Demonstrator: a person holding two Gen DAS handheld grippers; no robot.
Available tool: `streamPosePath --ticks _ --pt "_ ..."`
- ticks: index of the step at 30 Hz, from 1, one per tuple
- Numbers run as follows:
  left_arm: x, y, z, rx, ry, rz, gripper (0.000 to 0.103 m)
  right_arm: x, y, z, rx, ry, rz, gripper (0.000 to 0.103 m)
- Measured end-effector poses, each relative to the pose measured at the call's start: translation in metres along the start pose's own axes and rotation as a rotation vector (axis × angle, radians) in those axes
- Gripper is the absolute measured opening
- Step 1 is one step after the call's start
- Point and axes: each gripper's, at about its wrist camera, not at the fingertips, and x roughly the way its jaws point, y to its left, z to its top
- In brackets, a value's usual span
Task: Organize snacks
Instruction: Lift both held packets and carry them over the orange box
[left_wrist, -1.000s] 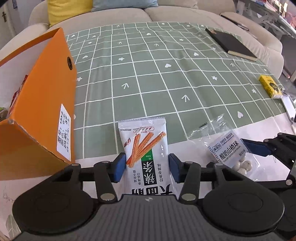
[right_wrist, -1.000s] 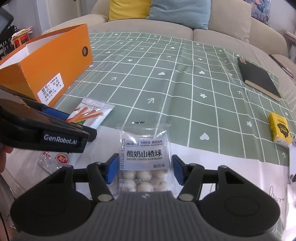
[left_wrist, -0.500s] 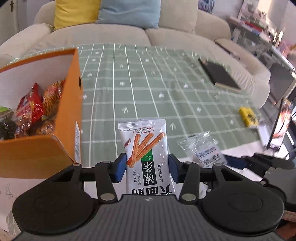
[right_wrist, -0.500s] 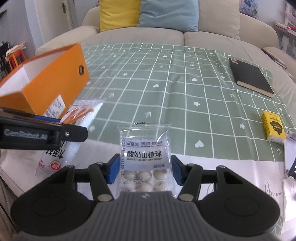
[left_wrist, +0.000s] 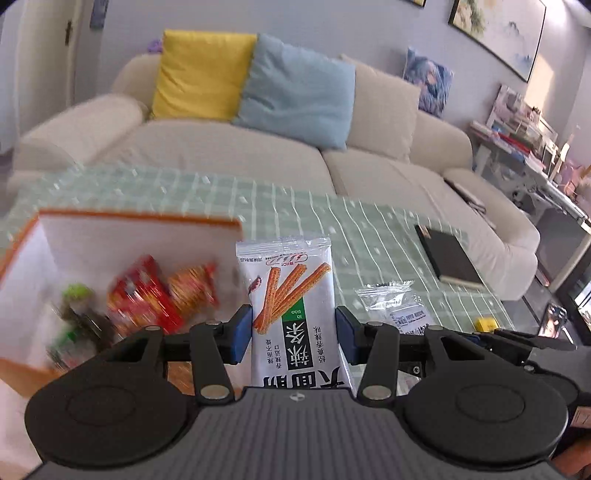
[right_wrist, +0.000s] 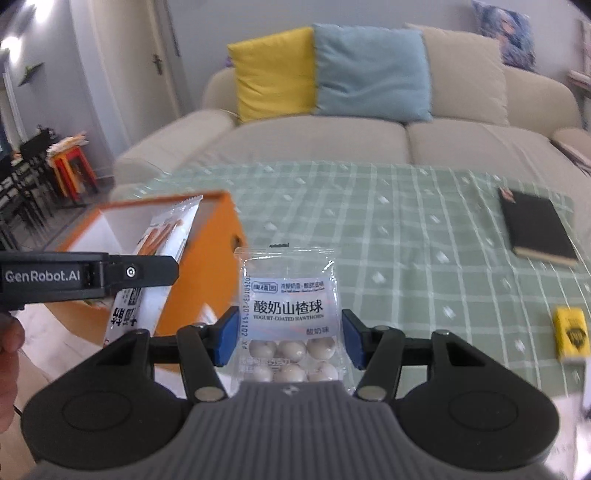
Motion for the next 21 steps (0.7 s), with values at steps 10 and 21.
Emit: streamPosePath --ticks 10,21 --pt "-0.007 0.067 0.04 0.033 0.005 0.17 0.054 0.039 0.081 0.058 -0.11 -0.011 0.099 0.055" --pt "0.038 0.134 0.039 0.076 0.161 0.352 0.054 0.127 0.15 0.062 -0.299 0.13 0.052 0.056"
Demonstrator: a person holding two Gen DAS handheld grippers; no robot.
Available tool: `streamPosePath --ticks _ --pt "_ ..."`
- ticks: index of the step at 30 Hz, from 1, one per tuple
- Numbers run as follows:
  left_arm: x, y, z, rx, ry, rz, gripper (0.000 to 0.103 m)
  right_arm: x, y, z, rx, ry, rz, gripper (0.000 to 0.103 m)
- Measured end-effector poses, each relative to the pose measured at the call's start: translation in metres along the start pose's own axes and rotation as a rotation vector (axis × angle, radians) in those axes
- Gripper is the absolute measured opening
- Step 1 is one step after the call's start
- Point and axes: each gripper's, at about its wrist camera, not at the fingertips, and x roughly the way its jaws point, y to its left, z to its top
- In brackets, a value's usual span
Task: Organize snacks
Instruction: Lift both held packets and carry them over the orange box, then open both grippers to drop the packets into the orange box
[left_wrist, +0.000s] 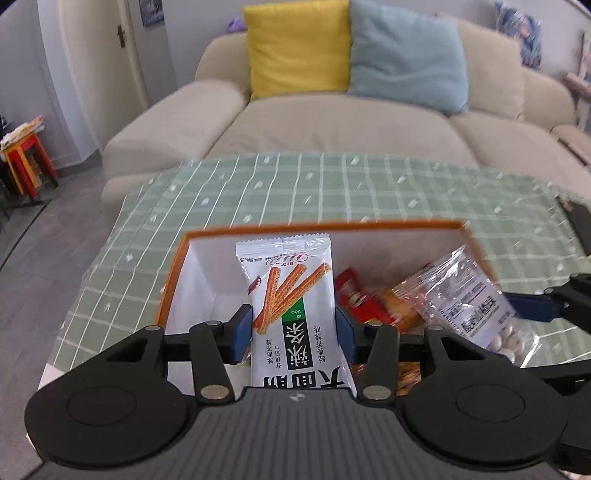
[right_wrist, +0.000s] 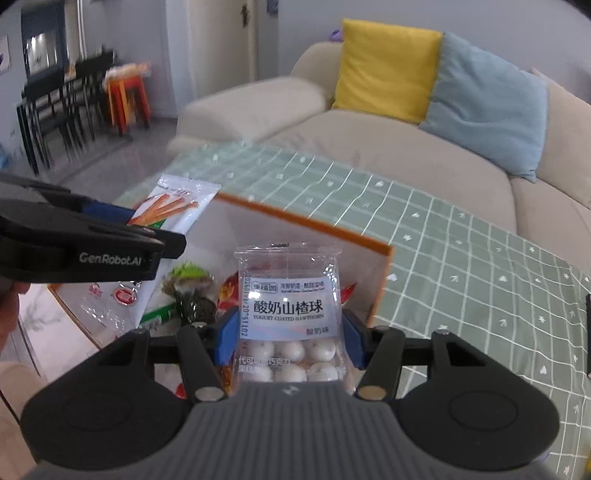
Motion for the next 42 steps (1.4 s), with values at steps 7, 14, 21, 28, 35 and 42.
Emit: streamPosePath --ticks 7,14,21,28,35,42 --pt "0.035 0.007 -0.017 0.031 0.086 0.025 0.054 0.038 0.007 -0.003 -0.009 0.112 -0.049 0.057" --pt "0.056 0.008 -0.023 0.045 0.142 0.04 0.054 0.052 0.011 -0.009 -0.01 0.152 -0.064 0.057" --pt "0.06 0.011 -0.026 0.049 0.152 0.06 0.057 0.057 0.016 -0.009 -0.027 0.192 -0.022 0.059" --pt "0.038 0.011 -0.023 0.055 0.082 0.067 0.073 0.037 0.021 -0.004 -0.057 0.131 0.006 0.069" --pt "-0.014 0.02 -0.011 -0.037 -0.081 0.083 0.08 -0.008 0.019 0.005 -0.061 0.002 -0.053 0.084" --pt "-0.073 0.013 -0.012 -0.092 -0.251 0.065 0.081 -0.065 0.004 0.005 0.043 -0.178 -0.157 0.093"
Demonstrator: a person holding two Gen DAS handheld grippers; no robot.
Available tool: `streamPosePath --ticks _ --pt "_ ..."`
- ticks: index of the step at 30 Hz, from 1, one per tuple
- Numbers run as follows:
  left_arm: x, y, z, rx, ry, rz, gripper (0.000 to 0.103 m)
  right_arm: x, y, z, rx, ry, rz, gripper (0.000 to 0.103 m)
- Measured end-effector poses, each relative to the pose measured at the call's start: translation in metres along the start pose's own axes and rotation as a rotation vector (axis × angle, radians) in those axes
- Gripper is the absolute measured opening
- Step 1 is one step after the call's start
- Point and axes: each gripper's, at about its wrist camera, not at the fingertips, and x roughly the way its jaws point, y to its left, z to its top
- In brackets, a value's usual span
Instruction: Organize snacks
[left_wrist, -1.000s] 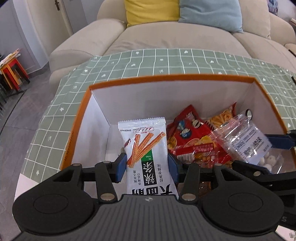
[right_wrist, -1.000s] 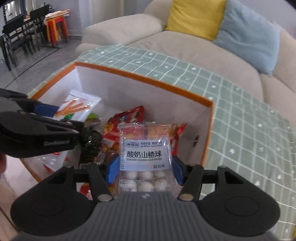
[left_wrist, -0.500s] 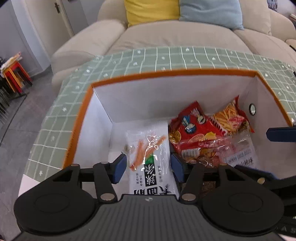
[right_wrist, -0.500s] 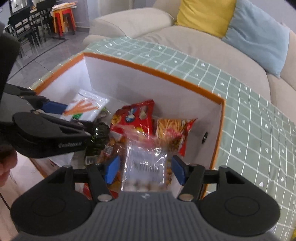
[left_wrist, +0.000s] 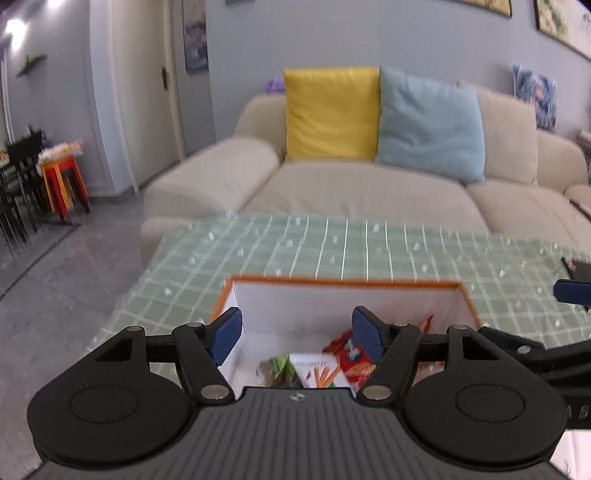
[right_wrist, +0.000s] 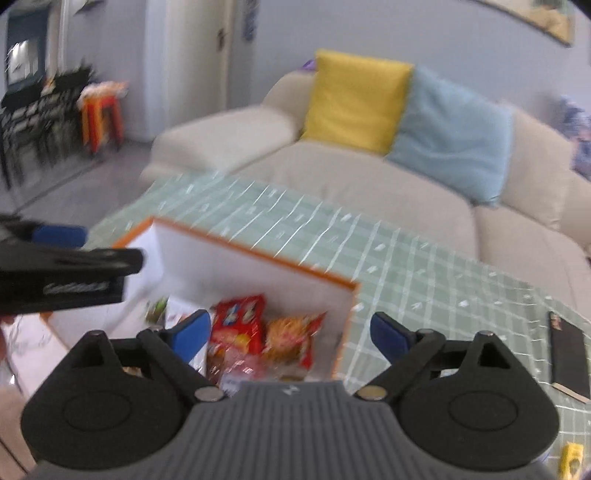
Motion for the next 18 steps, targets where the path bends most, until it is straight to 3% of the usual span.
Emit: streamPosePath --ticks 4,11,18 --pt "-0.029 -0.005 0.0 -0.01 -0.114 -0.005 0.083 -0.033 -0.007 -0.001 0.02 -0.09 -0.036 0.096" --pt "-0.065 -0.017 -0.005 -0.037 -0.186 -0.018 0.086 -0.089 -0.012 -0.017 0.007 -0.236 -0.075 0.099" --pt "-0.082 -0.037 -0.025 0.019 -0.213 -0.037 0.089 -0.122 -0.011 -0.046 -0.01 -0.261 -0.074 0.099"
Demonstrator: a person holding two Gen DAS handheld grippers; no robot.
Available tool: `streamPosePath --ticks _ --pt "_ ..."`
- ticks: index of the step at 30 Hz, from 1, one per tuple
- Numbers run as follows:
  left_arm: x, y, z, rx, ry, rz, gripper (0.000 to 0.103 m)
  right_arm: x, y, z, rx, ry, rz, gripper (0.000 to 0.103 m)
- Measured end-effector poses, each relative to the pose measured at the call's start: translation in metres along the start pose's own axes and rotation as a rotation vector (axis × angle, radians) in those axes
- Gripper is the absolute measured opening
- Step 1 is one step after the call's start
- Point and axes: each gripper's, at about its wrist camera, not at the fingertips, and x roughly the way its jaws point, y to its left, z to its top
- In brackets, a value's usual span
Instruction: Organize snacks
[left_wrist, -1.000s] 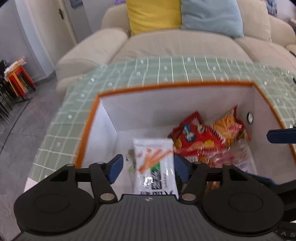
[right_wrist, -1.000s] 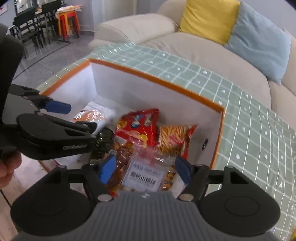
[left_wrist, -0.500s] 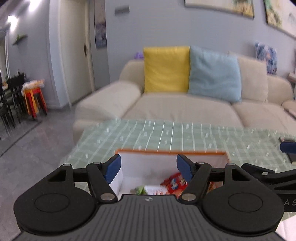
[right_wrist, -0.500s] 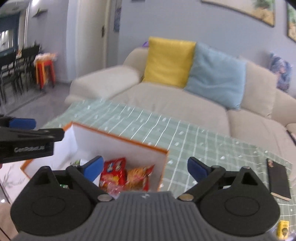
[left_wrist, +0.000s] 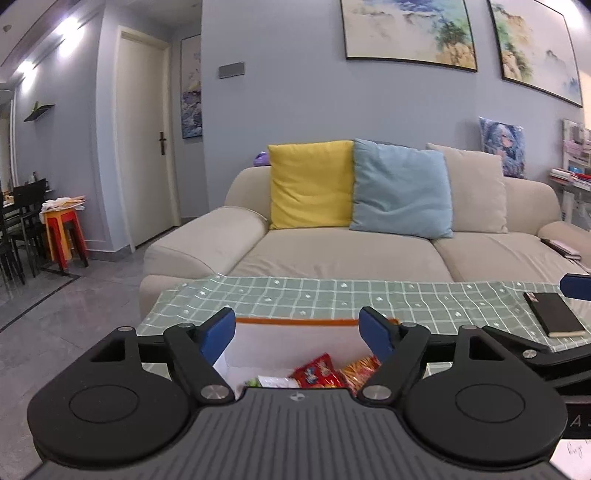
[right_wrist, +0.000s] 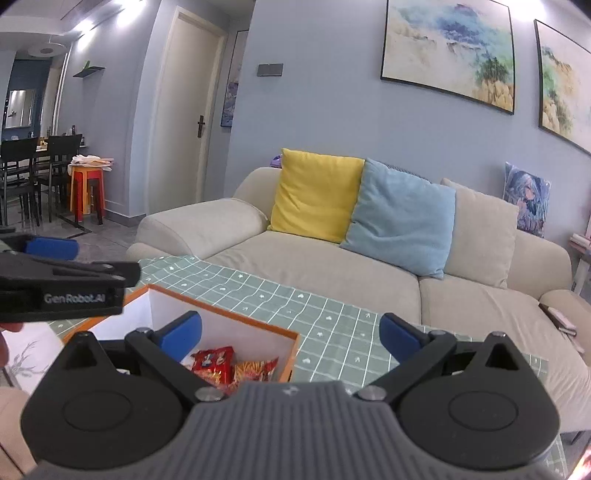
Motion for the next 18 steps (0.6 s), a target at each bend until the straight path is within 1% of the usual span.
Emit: streamPosePath --ticks 3,6,9,11,13,15,18 --pt "-0.004 -0.009 -0.009 0.024 0.014 0.0 0.09 -0.007 -0.008 -0.012 0.021 0.018 -0.024 0.099" --pt "0.0 -0.015 -0.017 0.039 0.047 -0.015 0.09 -0.008 -0.014 -0.023 0.023 0.052 -0.05 0.099" --pt "0.006 -0.019 -0.025 0.017 0.091 -0.025 0.09 -0.005 -0.02 -0.035 0.027 0.09 -0.077 0.099" --pt "0.01 -0.02 -0.031 -0.003 0.126 -0.028 0.09 0.0 -0.023 -0.043 0.039 0.131 -0.089 0.099" --pt "0.012 -0.023 -0.037 -0.004 0.161 -0.028 0.09 0.004 -0.026 -0.051 0.061 0.166 -0.092 0.099" --pt "0.014 -0.027 -0.043 0.018 0.195 -0.021 0.09 0.008 -0.027 -0.057 0.075 0.188 -0.09 0.099" --pt "0.013 -0.029 -0.05 0.038 0.212 -0.013 0.09 0.012 -0.028 -0.062 0.092 0.211 -0.086 0.099"
